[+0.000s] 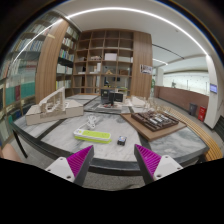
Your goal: Unplug charger
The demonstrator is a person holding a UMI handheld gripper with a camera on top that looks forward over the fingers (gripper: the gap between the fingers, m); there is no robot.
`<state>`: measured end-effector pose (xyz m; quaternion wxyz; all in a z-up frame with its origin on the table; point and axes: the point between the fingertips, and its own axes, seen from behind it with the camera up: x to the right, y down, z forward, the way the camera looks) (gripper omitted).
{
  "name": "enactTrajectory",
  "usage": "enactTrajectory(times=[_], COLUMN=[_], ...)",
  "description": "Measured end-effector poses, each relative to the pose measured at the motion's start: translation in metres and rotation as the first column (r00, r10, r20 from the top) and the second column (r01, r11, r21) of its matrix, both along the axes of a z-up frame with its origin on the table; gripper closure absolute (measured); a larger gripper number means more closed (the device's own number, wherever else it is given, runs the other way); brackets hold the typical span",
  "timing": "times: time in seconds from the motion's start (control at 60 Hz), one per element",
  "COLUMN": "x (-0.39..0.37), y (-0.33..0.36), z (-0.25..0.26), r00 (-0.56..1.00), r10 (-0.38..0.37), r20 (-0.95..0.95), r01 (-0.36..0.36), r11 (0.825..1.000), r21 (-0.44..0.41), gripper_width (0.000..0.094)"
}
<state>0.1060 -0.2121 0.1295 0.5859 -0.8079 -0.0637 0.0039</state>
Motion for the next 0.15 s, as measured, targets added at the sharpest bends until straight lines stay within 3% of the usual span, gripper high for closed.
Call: enactTrajectory(times=[0.15], x=[-0.007], y=[-0.006], z=[-0.018], r00=[0.998], r10=[0.016], r20=[-0.069], r01=[-0.020], r11=[0.998], r21=[-0.055], gripper_width=[0.0094])
